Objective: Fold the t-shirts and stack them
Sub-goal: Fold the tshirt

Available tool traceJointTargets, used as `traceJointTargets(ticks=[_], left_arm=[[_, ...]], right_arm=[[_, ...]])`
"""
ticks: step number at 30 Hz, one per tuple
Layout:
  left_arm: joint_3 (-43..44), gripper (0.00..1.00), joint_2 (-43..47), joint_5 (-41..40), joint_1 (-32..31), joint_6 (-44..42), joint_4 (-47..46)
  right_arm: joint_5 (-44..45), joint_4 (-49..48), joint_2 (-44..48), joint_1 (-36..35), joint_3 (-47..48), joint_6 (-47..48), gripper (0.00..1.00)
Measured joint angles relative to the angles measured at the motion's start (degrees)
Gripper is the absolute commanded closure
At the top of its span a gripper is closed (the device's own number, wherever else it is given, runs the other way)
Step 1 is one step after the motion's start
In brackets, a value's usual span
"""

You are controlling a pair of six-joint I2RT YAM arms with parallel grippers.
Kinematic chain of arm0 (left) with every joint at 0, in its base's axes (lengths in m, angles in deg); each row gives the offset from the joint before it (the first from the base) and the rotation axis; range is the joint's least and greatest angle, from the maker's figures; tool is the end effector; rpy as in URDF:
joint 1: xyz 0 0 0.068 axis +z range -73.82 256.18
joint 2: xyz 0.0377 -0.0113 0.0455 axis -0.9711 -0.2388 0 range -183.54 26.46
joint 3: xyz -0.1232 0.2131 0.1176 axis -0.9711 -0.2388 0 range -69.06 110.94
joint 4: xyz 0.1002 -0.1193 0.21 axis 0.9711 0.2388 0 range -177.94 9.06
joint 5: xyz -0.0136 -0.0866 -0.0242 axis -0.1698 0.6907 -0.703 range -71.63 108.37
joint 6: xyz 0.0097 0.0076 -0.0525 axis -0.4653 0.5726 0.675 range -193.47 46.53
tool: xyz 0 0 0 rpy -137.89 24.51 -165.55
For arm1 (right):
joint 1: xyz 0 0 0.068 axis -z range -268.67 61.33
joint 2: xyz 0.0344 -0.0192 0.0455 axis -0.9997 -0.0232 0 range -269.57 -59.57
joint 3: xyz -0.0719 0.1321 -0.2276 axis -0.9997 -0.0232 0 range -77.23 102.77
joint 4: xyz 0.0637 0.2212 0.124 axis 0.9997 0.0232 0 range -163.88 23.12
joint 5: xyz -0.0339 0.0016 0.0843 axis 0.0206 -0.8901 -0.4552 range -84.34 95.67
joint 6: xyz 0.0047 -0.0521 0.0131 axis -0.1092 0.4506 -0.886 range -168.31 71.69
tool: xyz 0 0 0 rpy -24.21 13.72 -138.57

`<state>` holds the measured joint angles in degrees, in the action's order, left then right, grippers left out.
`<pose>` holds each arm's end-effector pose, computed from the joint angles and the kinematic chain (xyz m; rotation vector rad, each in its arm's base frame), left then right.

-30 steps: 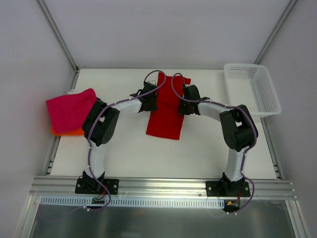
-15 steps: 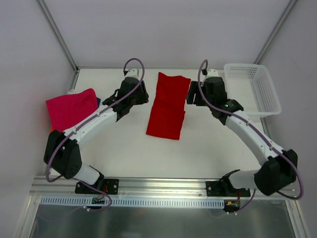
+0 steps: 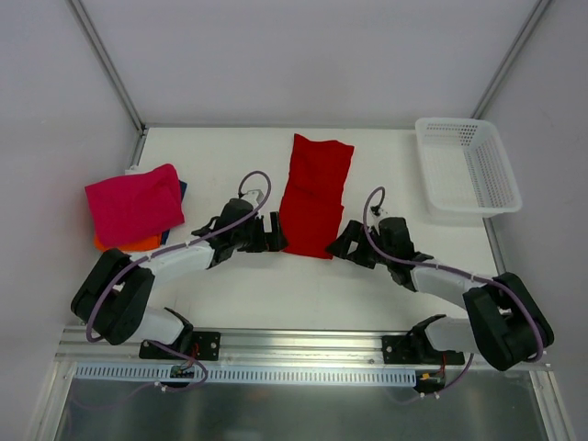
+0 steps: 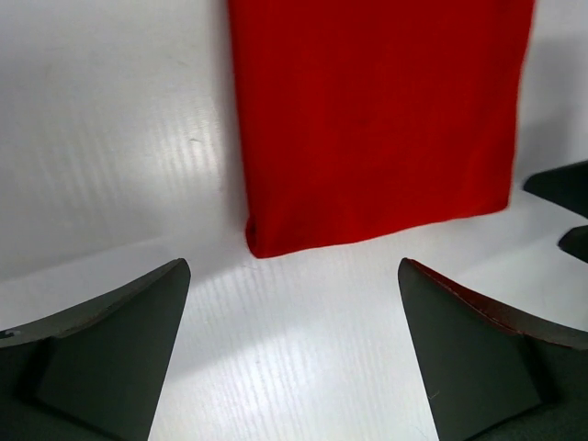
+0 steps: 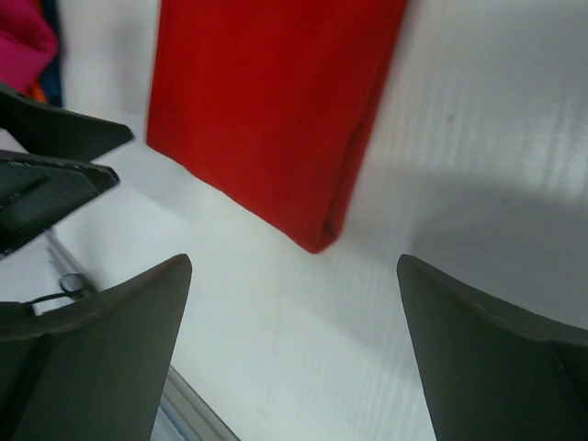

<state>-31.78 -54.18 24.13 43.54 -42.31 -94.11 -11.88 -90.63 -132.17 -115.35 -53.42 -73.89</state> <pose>0.2369 -0.1559 0.1832 0.0877 2.3125 -0.7059 0.2088 0.1170 0.1633 -0.2107 2.2151 0.8479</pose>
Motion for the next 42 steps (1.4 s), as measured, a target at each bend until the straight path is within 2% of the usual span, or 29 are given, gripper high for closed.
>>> traceJointTargets(ticks=[6,14,17,21,24,27,36,39,42], left_arm=[[-3.28,0.01,2.84,4.87,0.52,0.44,-7.76],[-3.48,0.01,-0.15,6.78,1.64,0.96,-9.53],[-3.48,0.01,-0.35,6.51,1.64,0.94,-8.57],[-3.48,0.01,-0.35,5.44,1.64,0.90,-7.34],[-3.48,0.01,-0.57,5.40,1.64,0.92,-7.23],[-3.48,0.01,-2.23,5.77,1.64,0.96,-7.76],[-3.34,0.01,-5.55,7.61,1.64,1.40,-13.27],[-3.32,0.01,-6.03,7.89,1.64,1.53,-14.21],[-3.15,0.01,-6.36,8.46,1.64,1.75,-14.58]], right_arm=[[-4.57,-23.23,-4.66,0.02,-6.62,-10.05,0.00],[-7.23,-53.02,-22.58,-0.09,-11.06,-23.17,0.01],[-7.26,-58.47,-25.64,-0.28,-11.67,-25.73,0.00],[-6.82,-60.94,-26.01,-0.55,-13.00,-26.80,0.00],[-6.34,-61.31,-25.68,-0.70,-13.51,-26.93,0.00],[-5.14,-56.92,-21.70,-1.03,-14.25,-25.83,0.01],[5.25,-19.98,9.42,-3.80,-10.47,-13.55,0.01],[7.21,-14.64,11.41,-3.85,-8.90,-11.17,0.01],[7.80,-12.52,8.68,-3.91,-8.87,-10.36,0.01]])
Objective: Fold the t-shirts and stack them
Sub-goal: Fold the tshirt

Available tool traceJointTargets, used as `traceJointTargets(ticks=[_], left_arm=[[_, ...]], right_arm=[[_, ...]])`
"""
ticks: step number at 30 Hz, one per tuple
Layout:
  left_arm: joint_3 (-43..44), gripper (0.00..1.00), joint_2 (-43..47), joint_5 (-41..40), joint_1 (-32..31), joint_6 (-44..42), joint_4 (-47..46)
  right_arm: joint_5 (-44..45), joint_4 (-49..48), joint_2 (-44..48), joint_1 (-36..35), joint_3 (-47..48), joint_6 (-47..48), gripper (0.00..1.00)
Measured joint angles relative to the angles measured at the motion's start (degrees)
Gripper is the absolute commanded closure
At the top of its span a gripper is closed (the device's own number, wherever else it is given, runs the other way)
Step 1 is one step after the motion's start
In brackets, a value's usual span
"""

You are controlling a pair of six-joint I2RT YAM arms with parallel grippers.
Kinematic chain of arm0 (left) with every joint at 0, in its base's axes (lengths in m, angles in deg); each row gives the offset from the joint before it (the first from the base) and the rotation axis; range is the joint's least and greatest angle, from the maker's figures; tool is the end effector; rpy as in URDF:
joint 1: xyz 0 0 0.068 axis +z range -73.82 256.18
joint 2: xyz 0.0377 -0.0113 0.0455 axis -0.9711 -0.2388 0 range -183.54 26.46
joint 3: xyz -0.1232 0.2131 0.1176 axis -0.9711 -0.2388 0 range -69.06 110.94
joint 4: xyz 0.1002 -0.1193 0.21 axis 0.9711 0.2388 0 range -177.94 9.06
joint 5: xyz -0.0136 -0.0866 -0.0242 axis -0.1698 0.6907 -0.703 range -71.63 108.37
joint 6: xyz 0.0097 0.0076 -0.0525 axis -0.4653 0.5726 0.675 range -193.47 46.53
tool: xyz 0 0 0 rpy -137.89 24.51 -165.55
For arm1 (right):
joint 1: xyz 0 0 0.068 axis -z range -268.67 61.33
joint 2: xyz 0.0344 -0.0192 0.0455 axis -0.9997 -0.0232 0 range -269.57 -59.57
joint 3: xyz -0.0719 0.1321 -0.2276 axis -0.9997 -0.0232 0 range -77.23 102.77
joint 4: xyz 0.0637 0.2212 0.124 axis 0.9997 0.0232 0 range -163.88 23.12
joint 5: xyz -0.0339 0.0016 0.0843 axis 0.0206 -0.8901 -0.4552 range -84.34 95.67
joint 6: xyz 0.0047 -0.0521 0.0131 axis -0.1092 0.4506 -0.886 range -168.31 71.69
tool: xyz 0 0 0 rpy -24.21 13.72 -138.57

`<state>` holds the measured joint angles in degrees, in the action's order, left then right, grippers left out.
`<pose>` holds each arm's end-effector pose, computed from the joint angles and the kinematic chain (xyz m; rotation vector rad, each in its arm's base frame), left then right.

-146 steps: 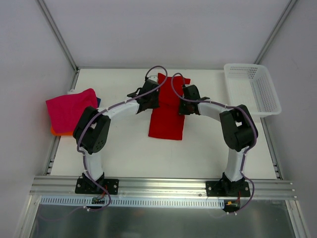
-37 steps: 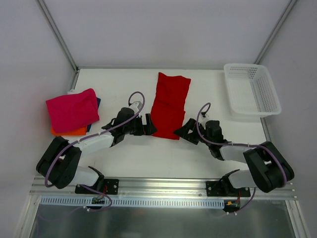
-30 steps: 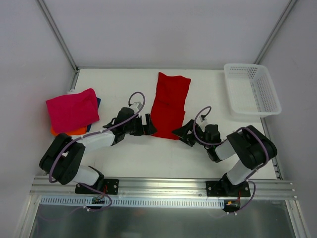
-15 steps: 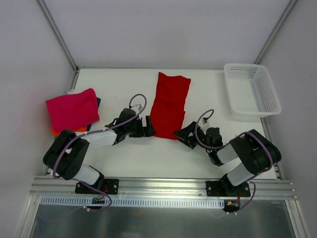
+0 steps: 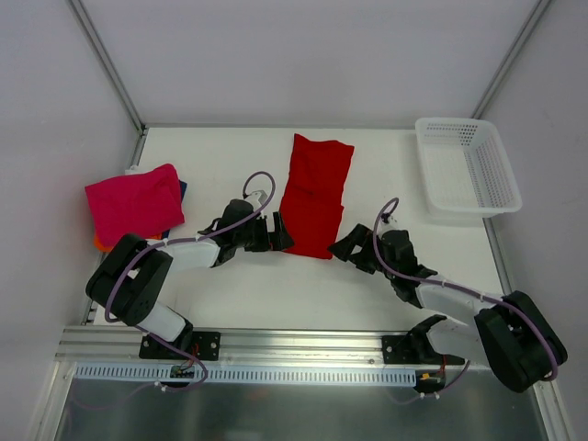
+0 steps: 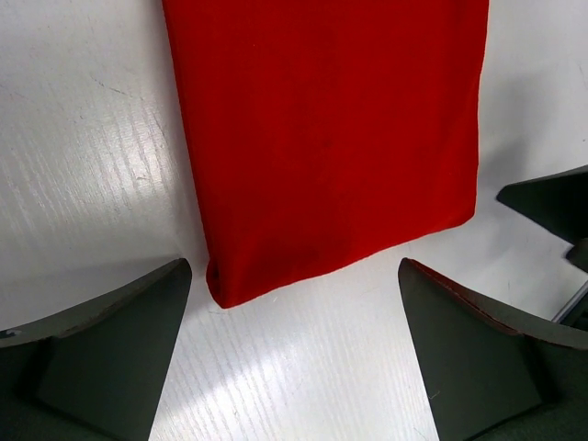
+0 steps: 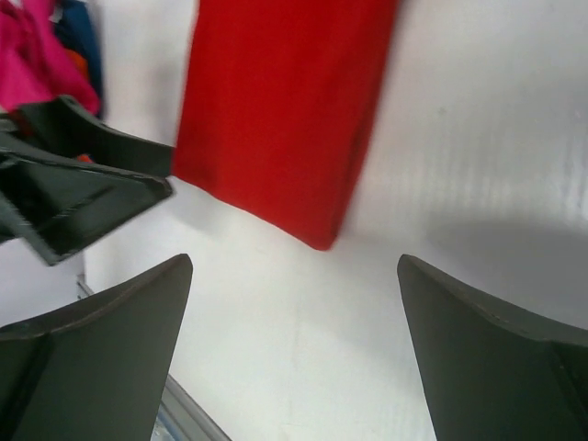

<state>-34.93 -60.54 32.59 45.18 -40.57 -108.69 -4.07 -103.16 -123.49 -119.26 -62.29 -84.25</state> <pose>0.2474 -0.1587 0.1602 0.1178 2.2515 -0.8963 0.1800 0.1135 0.1684 -0.0267 2.0256 0.9249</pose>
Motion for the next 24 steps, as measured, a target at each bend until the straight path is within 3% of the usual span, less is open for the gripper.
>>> traceJointTargets(ticks=[4,18,24], left_arm=[[0.00,0.01,-0.02,0.39,0.00,0.33,0.02],[0.02,0.02,-0.15,0.79,0.00,0.61,-0.04],[0.04,0.02,-0.31,0.81,0.00,0.61,-0.17]], right_arm=[[0.39,0.72,-4.83,-0.33,-0.17,0.09,0.00],[0.00,-17.79,-17.25,-2.19,-0.04,-2.75,0.01],[0.04,-20.96,-19.82,-3.39,0.52,-3.56,0.01]])
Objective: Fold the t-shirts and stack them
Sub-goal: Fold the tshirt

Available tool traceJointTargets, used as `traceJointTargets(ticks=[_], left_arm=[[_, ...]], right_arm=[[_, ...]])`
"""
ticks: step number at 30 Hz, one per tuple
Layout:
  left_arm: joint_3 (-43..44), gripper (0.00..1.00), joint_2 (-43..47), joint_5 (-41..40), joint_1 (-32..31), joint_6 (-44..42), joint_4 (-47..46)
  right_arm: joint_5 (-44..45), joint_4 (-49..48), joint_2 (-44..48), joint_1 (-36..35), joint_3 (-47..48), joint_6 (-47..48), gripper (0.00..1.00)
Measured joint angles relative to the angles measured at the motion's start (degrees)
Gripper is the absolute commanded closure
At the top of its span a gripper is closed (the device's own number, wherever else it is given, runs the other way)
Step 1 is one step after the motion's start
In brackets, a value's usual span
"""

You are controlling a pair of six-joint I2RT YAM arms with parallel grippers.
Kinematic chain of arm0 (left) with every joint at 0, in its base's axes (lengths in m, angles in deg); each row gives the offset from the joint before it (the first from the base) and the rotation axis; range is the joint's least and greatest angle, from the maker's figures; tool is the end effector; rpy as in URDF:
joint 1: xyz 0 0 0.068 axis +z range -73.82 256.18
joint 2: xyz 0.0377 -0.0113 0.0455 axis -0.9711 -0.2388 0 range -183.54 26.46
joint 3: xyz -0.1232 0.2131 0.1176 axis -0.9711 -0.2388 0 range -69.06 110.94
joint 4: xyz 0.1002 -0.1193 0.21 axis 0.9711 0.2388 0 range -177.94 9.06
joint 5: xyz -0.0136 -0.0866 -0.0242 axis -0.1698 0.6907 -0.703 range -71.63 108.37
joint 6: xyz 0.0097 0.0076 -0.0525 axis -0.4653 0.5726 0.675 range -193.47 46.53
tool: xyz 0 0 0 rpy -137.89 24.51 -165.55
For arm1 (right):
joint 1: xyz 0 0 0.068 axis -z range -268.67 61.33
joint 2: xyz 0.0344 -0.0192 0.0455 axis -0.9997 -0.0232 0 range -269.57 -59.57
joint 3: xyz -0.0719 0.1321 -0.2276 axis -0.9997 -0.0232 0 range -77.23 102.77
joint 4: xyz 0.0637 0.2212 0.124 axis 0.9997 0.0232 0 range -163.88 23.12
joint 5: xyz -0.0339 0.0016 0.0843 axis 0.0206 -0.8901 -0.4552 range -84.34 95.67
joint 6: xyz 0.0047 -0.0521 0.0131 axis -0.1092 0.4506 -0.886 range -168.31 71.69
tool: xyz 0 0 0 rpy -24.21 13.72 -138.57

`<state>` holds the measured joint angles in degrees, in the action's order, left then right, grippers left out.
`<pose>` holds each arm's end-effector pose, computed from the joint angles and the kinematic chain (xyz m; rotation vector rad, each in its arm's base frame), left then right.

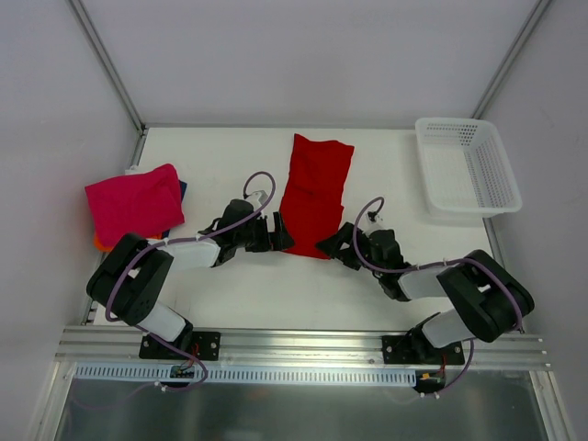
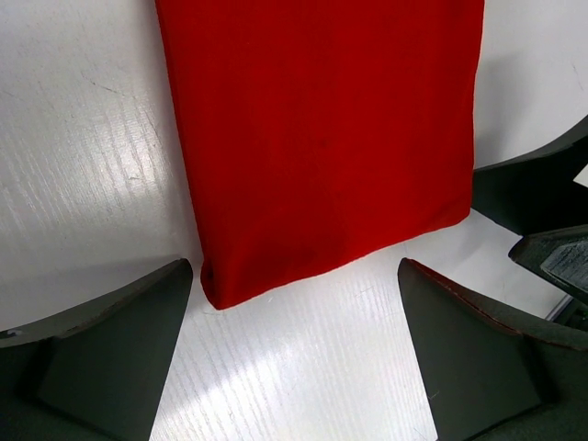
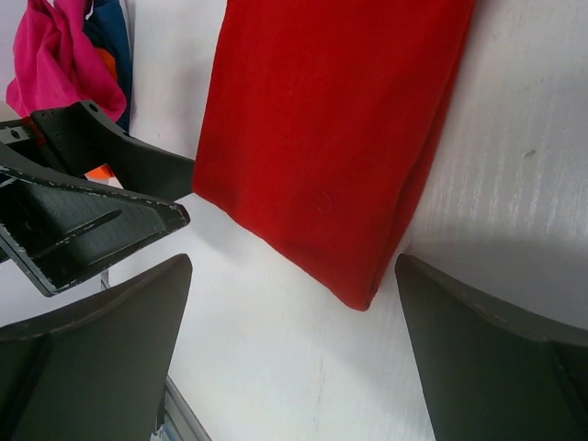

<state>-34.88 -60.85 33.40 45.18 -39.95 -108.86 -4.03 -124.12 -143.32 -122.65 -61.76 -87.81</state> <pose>0.2475 -0.1594 0.1594 0.1146 2.2579 -0.9159 0.1968 0.1399 0.1367 -0.0268 2.0172 1.0112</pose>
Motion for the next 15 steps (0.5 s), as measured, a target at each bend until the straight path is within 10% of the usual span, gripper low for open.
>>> traceJointTargets(ticks=[13,15], left_arm=[[0.70,0.05,-1.51,1.29,0.00,0.15,-1.42],[0.72,0.19,-1.62,1.27,0.00,0.28,-1.51]], right_arm=[[-0.02,-5.40,-4.76,-1.40,1.20,-1.44,0.02],[-0.02,-6.56,-6.01,-1.79,1.64,-1.73,0.11]])
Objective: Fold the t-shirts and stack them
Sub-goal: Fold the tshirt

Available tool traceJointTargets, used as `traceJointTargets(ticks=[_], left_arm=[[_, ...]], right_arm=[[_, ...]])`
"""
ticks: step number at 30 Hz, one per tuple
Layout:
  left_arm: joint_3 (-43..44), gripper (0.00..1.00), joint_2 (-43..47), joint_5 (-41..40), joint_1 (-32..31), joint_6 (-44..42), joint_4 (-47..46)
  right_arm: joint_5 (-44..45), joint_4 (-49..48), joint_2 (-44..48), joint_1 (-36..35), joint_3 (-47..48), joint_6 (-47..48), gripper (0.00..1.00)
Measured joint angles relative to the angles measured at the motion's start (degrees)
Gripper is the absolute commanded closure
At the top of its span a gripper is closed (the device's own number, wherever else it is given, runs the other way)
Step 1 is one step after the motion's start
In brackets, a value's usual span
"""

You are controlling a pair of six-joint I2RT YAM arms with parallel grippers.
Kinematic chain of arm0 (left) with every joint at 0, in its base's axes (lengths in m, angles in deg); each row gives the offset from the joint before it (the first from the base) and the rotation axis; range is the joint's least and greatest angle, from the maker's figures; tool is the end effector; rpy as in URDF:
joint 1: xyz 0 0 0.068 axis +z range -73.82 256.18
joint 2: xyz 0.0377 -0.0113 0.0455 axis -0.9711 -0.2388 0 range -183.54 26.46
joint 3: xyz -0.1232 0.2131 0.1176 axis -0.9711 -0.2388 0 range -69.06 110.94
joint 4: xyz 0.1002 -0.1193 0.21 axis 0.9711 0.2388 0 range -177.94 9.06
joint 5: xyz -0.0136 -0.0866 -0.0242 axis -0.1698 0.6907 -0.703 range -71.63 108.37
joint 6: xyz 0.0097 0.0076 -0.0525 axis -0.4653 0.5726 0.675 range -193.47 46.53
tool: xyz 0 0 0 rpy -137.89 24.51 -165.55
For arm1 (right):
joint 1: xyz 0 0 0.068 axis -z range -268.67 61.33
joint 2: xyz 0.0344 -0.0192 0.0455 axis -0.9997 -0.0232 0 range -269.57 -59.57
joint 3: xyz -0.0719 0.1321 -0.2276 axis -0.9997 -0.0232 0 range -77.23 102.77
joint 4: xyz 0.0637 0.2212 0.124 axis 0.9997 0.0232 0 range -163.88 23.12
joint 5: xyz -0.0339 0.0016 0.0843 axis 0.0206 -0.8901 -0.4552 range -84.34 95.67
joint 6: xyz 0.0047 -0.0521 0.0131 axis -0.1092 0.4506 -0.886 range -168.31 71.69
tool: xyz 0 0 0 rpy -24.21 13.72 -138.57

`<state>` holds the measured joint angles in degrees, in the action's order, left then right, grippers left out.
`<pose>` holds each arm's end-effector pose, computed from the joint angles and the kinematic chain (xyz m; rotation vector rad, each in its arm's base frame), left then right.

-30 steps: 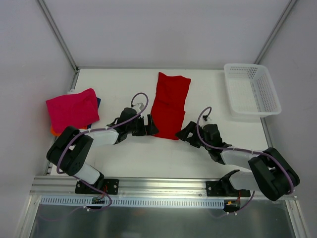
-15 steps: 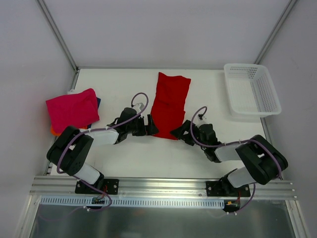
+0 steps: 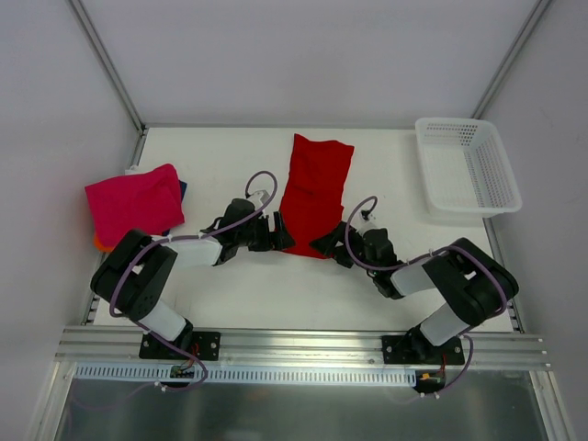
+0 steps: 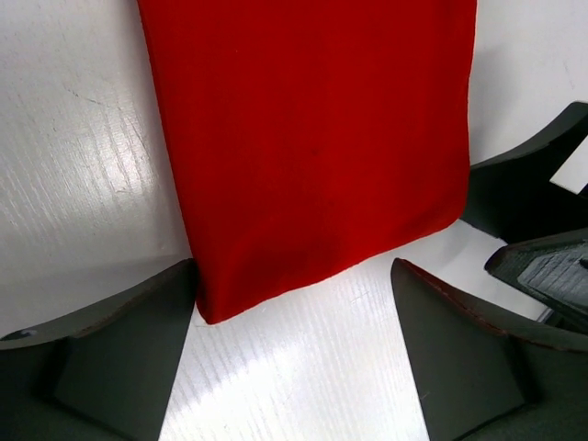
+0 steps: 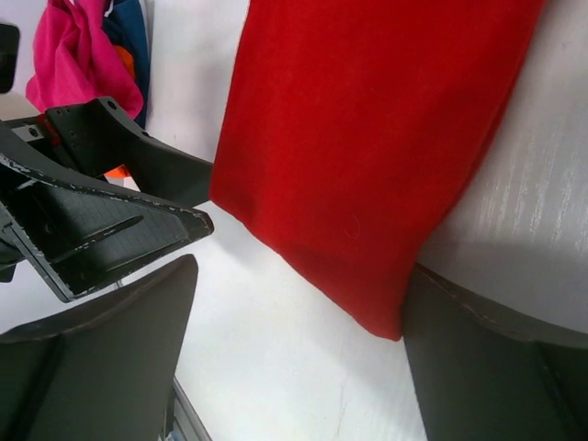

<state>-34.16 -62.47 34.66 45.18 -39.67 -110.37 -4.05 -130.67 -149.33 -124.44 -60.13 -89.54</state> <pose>0.2517 -0.1628 0.1576 0.1248 2.2512 -0.9447 0.2026 0.1535 0.1316 -0.0327 1.9895 1.0657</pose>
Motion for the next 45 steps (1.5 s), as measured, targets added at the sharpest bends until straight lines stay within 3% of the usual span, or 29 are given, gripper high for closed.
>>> traceJointTargets(ticks=[1,2,3,5,6,7,8,11,13,21,34,38,45], left_arm=[[0.00,0.26,-0.13,-0.02,0.00,0.09,0.09],[0.00,0.33,-0.35,-0.04,0.00,0.15,0.15],[0.00,0.49,-0.57,-0.09,0.00,0.09,0.39],[0.00,0.66,-1.11,-0.17,0.02,0.02,1.01],[0.00,0.86,-1.53,-0.17,0.02,-0.02,1.70],[0.02,0.96,-1.99,-0.15,0.11,0.15,2.29],[0.07,1.00,-2.27,-0.17,0.15,0.24,2.49],[0.57,1.00,-2.82,0.22,0.35,0.09,3.13],[0.76,1.00,-2.93,0.24,0.35,0.11,3.37],[0.28,1.00,-1.86,0.24,0.17,0.39,4.68],[-10.05,1.00,15.39,-4.74,-10.05,7.37,11.98],[-7.63,1.00,16.92,-6.51,-10.95,7.56,14.34],[4.46,1.00,12.48,-11.08,-10.93,5.46,18.73]], right_arm=[[0.00,-0.24,-0.42,-0.13,0.15,-0.15,0.18],[0.04,-0.48,-1.01,-0.28,0.26,-0.15,0.31],[0.07,-0.55,-1.55,-0.35,0.31,-0.09,0.36],[0.04,-0.28,-2.34,-0.42,0.31,-0.66,0.47],[0.11,0.17,-2.49,-0.46,0.35,-0.57,0.51],[0.09,0.74,-2.69,-0.55,0.31,-0.59,0.54],[0.11,1.16,-2.71,-0.61,0.31,-0.50,0.64],[0.26,3.32,-2.73,-0.96,0.31,-0.11,0.89],[0.52,5.05,-2.62,-1.29,0.37,0.11,0.97],[3.80,15.50,3.37,-4.46,1.20,2.16,1.00],[15.06,44.11,25.62,-17.03,0.39,3.02,0.99],[17.90,49.33,27.04,-17.11,2.67,4.09,1.00],[21.49,54.34,21.84,-15.74,13.38,9.51,0.99]])
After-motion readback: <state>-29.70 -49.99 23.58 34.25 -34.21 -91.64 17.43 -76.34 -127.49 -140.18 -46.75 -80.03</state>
